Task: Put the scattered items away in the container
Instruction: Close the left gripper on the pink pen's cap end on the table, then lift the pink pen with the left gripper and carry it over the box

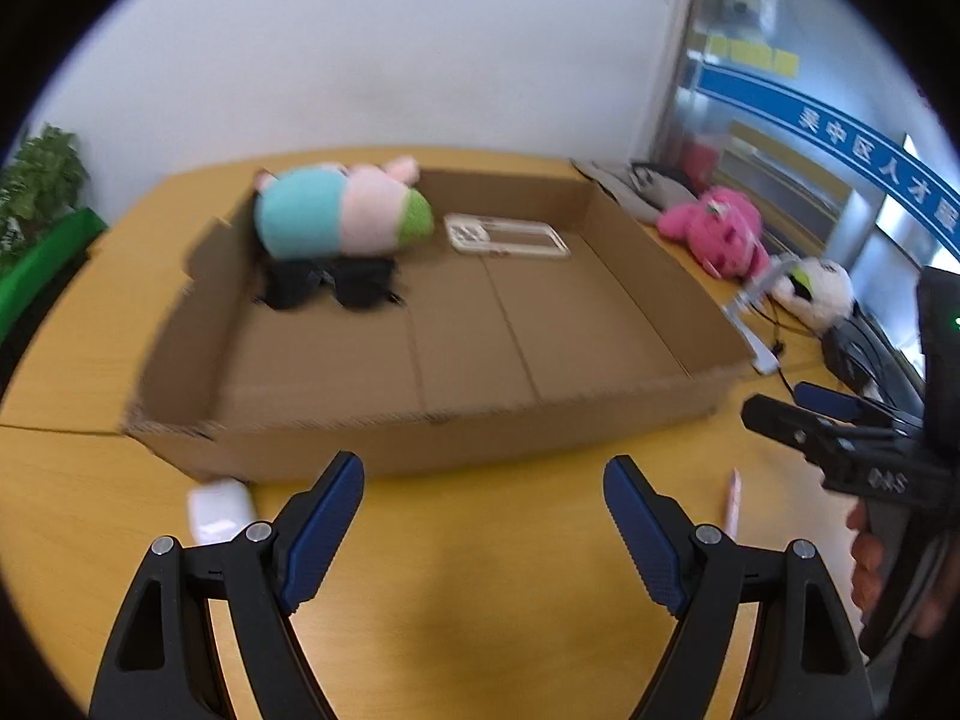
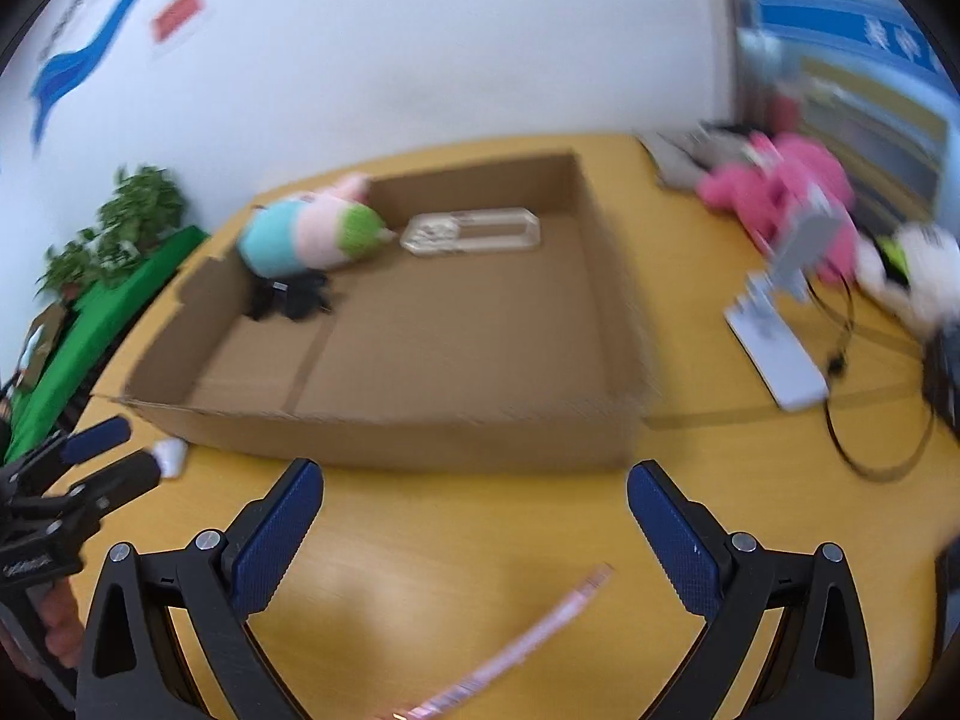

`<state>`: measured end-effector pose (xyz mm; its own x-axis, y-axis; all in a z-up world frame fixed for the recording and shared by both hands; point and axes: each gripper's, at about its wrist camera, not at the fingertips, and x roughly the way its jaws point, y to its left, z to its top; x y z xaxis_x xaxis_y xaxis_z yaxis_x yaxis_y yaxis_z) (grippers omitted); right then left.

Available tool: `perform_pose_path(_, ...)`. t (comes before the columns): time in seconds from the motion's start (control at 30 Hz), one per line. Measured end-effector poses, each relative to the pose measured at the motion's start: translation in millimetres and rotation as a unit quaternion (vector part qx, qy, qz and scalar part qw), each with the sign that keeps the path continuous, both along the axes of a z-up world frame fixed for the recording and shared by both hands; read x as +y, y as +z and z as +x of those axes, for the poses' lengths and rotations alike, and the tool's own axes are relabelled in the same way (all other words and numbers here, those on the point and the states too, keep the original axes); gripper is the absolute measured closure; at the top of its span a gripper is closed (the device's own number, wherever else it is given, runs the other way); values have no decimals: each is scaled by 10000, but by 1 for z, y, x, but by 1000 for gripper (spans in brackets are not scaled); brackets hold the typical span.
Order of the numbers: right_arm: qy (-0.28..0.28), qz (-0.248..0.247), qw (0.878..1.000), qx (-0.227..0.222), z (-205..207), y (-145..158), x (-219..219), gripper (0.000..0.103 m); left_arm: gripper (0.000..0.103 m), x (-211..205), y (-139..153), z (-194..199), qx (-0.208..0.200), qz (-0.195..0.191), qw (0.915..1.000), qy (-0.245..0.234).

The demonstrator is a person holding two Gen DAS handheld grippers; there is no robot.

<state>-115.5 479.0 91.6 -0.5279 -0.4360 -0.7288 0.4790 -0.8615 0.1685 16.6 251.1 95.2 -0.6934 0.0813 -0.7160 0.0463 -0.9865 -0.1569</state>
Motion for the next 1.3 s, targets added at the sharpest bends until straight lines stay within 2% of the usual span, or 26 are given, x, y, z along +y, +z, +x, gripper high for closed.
perform_pose_path(0.2, -441, 192, 9971, -589, -11, -41, 36, 0, 21, 48, -32, -3, -544, 282, 9945, -848)
perform_pose_path(0.33, -346, 277, 9965, -707, -14, -53, 36, 1, 21, 79, -50, -1, -955, 325, 9855, -1362)
perform_pose_path(0.47, -198, 418, 9958, -790, -14, -65, 29, 4, 22, 100, -71, -2, -1456, 385, 9765, -1539)
perform_pose_path(0.5, -121, 461, 9954, -833, -13, -68, 26, 5, 22, 105, -75, -2, -1529, 371, 9745, -1602)
perform_pose_path(0.57, -33, 523, 9946, -899, -12, -74, 22, 14, 23, 117, -78, -1, -1596, 314, 9711, -1744)
perform_pose_path(0.7, 49, 795, 9938, -774, -7, -77, 17, 18, 27, 134, -80, 1, -1587, 94, 9680, -1942)
perform_pose_path(0.87, 100, 822, 9941, -697, -7, -73, 14, 46, 59, 141, -80, 2, -1529, -172, 9720, -1777)
perform_pose_path(0.9, 129, 840, 9941, -679, -7, -73, 13, 50, 72, 142, -80, 2, -1538, -129, 9713, -1809)
perform_pose_path(0.93, 153, 841, 9941, -673, -7, -72, 11, 62, 83, 142, -80, 3, -1560, -46, 9702, -1851)
perform_pose_path(0.97, 168, 816, 9941, -692, -7, -72, 10, 78, 82, 141, -80, 4, -1576, 4, 9697, -1865)
perform_pose_path(1.1, 214, 681, 9944, -776, -10, -71, 5, 80, 82, 142, -81, 6, -1569, 4, 9699, -1862)
perform_pose_path(1.23, 292, 383, 9954, -823, -9, -64, 3, 88, 82, 136, -81, 11, -1540, 105, 9728, -1726)
perform_pose_path(1.27, 311, 340, 9957, -806, -8, -61, 2, 101, 83, 134, -80, 12, -1497, 123, 9740, -1696)
perform_pose_path(1.3, 328, 298, 9958, -795, -8, -58, 0, 102, 83, 133, -76, 14, -1414, 158, 9756, -1675)
